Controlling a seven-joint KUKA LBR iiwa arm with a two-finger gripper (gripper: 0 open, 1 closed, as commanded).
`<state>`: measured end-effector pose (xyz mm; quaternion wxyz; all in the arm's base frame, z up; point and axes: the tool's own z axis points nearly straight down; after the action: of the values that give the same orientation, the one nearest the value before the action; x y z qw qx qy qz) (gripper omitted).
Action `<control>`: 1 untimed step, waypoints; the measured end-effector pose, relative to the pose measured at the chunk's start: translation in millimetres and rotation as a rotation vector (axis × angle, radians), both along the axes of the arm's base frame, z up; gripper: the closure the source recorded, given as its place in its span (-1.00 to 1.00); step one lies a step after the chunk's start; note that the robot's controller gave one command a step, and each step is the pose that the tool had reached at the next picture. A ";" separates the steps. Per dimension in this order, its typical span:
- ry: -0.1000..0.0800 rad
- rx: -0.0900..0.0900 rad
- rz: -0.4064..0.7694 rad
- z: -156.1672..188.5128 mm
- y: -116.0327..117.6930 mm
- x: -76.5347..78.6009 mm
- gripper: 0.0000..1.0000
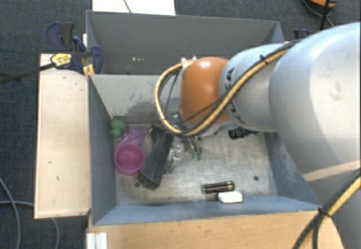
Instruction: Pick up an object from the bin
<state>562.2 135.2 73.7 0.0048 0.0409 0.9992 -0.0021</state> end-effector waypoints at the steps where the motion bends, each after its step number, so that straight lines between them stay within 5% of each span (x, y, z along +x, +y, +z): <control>1: 0.003 0.003 0.064 1.9 36.7 -18.3 -1.00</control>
Offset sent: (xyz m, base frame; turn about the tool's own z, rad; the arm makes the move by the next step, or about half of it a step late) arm -0.0166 0.0347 0.0096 0.2276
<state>543.9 171.9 75.6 0.0034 0.0087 1.0000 -0.0005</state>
